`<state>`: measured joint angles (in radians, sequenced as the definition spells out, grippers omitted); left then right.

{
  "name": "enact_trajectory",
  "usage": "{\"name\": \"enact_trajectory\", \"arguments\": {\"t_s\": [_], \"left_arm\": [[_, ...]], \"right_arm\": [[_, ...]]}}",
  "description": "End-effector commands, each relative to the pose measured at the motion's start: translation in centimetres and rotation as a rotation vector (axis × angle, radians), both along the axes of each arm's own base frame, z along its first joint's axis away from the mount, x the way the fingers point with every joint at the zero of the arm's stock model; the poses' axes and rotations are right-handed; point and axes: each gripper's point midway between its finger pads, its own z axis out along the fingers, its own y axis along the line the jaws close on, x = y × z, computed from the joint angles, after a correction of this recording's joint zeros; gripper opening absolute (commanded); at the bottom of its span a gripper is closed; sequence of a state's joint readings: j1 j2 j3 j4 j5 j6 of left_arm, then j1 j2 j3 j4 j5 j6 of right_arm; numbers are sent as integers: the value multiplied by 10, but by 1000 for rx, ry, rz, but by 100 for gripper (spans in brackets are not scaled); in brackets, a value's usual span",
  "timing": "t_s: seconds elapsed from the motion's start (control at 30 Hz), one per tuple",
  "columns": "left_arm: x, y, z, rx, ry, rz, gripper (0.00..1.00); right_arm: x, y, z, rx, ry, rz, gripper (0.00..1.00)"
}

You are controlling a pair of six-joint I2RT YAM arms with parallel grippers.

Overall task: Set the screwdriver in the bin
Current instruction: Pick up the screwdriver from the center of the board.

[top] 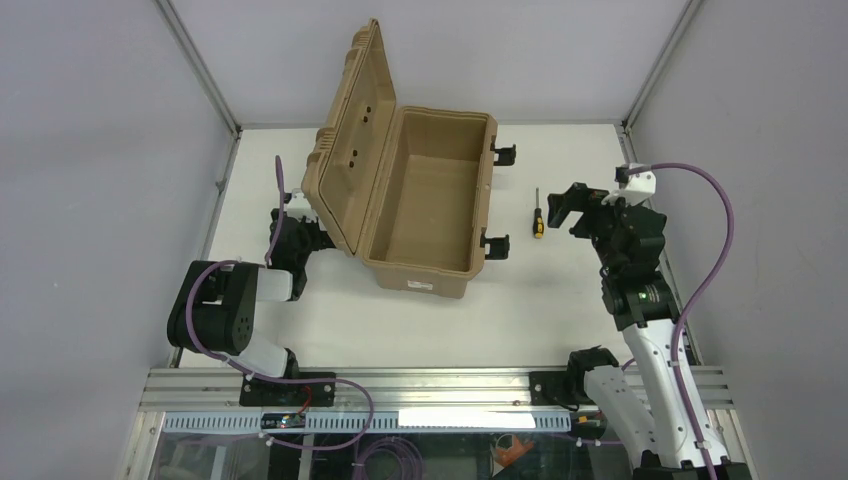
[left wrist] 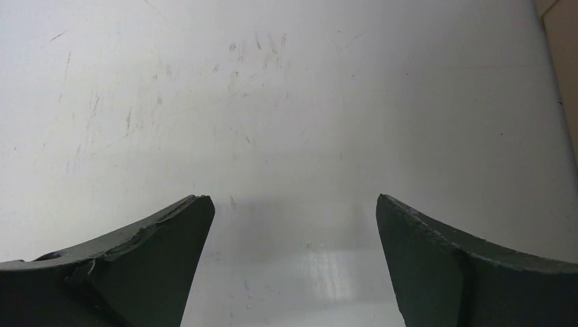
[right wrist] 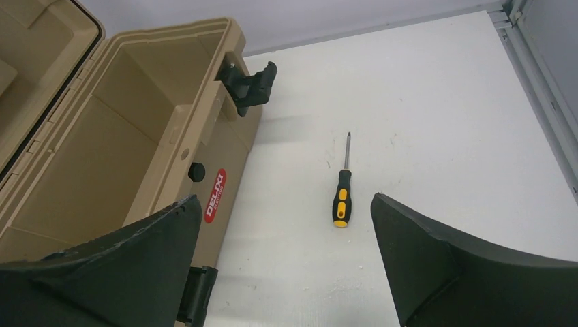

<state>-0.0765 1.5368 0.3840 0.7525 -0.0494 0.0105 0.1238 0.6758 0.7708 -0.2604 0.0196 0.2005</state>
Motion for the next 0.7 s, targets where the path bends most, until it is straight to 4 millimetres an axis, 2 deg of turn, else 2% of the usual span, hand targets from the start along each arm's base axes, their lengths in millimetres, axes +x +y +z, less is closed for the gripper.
{"name": "enact_trajectory", "arguments": {"t_s": [0.0, 0.43, 0.67], "left_arm": [[7, 0, 22, -18, -80, -3, 99], [7, 1, 22, -18, -80, -2, 99], [7, 0, 22, -19, -80, -3, 99]], "right_arm": [[2, -7, 14, -7, -33, -35, 99], [2, 2, 23, 29, -68, 5, 99], [-2, 22, 44, 56, -104, 118, 99]]}}
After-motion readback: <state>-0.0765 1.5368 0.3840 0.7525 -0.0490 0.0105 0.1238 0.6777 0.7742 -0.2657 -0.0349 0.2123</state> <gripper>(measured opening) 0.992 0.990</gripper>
